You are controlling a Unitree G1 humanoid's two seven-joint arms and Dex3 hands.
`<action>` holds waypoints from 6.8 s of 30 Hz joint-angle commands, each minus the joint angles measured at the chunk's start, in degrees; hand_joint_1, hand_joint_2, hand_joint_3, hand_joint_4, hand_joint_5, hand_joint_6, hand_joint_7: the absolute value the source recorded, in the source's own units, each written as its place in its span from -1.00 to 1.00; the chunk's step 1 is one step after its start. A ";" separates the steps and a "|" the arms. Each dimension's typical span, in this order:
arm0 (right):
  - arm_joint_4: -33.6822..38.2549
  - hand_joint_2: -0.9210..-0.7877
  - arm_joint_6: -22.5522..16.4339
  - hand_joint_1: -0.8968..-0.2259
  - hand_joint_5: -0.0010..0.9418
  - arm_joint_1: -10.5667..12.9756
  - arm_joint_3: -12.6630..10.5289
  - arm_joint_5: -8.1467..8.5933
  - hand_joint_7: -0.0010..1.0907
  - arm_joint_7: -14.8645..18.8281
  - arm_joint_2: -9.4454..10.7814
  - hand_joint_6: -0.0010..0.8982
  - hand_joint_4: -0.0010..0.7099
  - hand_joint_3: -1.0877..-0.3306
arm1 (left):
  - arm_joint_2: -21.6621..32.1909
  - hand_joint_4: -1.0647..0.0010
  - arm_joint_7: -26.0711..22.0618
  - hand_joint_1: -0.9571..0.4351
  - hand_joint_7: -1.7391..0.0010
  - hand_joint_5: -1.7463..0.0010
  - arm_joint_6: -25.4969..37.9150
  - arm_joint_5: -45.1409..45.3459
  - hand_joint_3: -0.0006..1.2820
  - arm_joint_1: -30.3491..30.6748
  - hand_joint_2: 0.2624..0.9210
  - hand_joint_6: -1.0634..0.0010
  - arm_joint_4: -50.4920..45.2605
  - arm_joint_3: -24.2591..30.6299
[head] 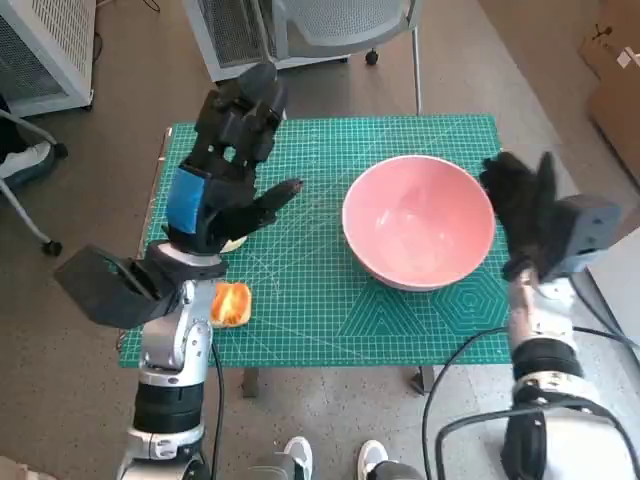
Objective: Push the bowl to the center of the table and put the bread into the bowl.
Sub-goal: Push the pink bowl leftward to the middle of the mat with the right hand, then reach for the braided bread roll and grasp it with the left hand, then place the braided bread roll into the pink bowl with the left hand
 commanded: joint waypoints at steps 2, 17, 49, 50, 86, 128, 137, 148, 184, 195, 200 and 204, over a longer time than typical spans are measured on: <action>0.93 -1.00 1.99 0.05 -0.99 0.17 0.10 -0.44 -0.97 0.31 2.25 -0.29 -0.36 -0.19 | 0.47 0.82 0.54 -0.20 0.26 0.97 0.69 -0.53 -0.70 1.93 1.00 1.00 -2.44 0.49; 0.08 -1.00 3.33 0.14 -1.00 -3.05 0.87 -0.49 -0.97 0.88 5.99 -0.30 -0.37 -0.21 | 0.61 0.81 3.49 -0.20 0.26 0.97 1.06 0.84 -0.70 5.33 1.00 1.00 -6.21 0.83; -3.30 -1.00 -0.43 0.09 -0.98 -6.96 2.89 -1.85 -0.99 3.30 5.19 -0.34 -0.37 -0.19 | 1.32 0.81 6.53 -0.21 0.29 0.98 -0.38 3.36 -0.71 8.78 1.00 1.00 -8.38 1.35; -4.17 -1.00 -1.61 0.09 -0.98 -6.88 2.78 -1.61 -0.99 3.77 4.91 -0.34 -0.37 -0.19 | 1.32 0.81 6.53 -0.21 0.30 0.98 -0.28 3.29 -0.71 8.77 1.00 1.00 -8.43 1.37; -40.06 -1.00 -15.45 -0.16 -0.96 5.58 3.25 11.05 -0.92 19.12 5.22 -0.15 -0.19 0.28 | 32.74 0.97 -6.49 -0.08 0.66 0.99 25.56 23.06 -0.91 17.33 0.38 0.94 -33.22 3.71; -37.99 -1.00 -11.83 -0.14 -0.98 4.08 3.99 15.77 -0.96 22.90 7.75 -0.11 -0.09 0.37 | 38.36 0.82 -11.87 0.22 0.98 1.00 45.91 40.09 -0.99 22.14 0.44 0.46 -30.53 -14.66; -38.52 -1.00 -11.90 -0.14 -0.99 4.47 4.23 15.66 -0.96 22.60 7.73 -0.11 -0.09 0.36 | 36.20 0.81 -10.83 0.20 0.99 0.99 44.73 43.72 -0.99 18.44 0.48 0.44 -22.17 -20.33; -37.95 -1.00 -12.03 -0.14 -0.99 4.49 4.06 15.73 -0.97 22.86 7.52 -0.11 -0.09 0.36 | 32.55 0.64 -8.49 0.27 0.96 0.97 40.78 46.37 -0.98 15.18 0.58 0.27 -11.40 -24.41; -39.19 -1.00 -11.92 -0.14 -0.99 5.96 3.66 16.54 -0.98 22.91 8.02 -0.09 -0.08 0.39 | 33.89 -0.34 -7.23 0.38 -0.33 -0.29 27.93 50.86 -0.93 15.33 1.00 -0.22 -17.95 -15.98; -39.90 -1.00 -11.76 -0.13 -0.99 6.32 3.55 16.92 -0.98 23.10 8.19 -0.09 -0.07 0.39 | 31.91 -0.48 -8.72 0.38 -0.31 -0.19 27.65 48.96 -0.97 8.04 0.97 -0.27 -27.81 -12.28; -39.94 -1.00 -11.97 -0.12 -1.00 6.52 3.57 16.82 -0.98 23.09 8.37 -0.09 -0.07 0.39 | 29.66 -0.52 -7.43 0.38 -0.31 -0.15 25.76 51.33 -0.97 2.50 0.95 -0.30 -26.42 -15.17; -40.06 -1.00 -12.12 -0.12 -1.00 6.75 3.53 16.77 -0.99 23.13 8.37 -0.09 -0.08 0.39 | 26.79 -0.56 -7.23 0.38 -0.28 -0.13 24.51 52.93 -0.97 -2.89 0.93 -0.32 -23.53 -18.68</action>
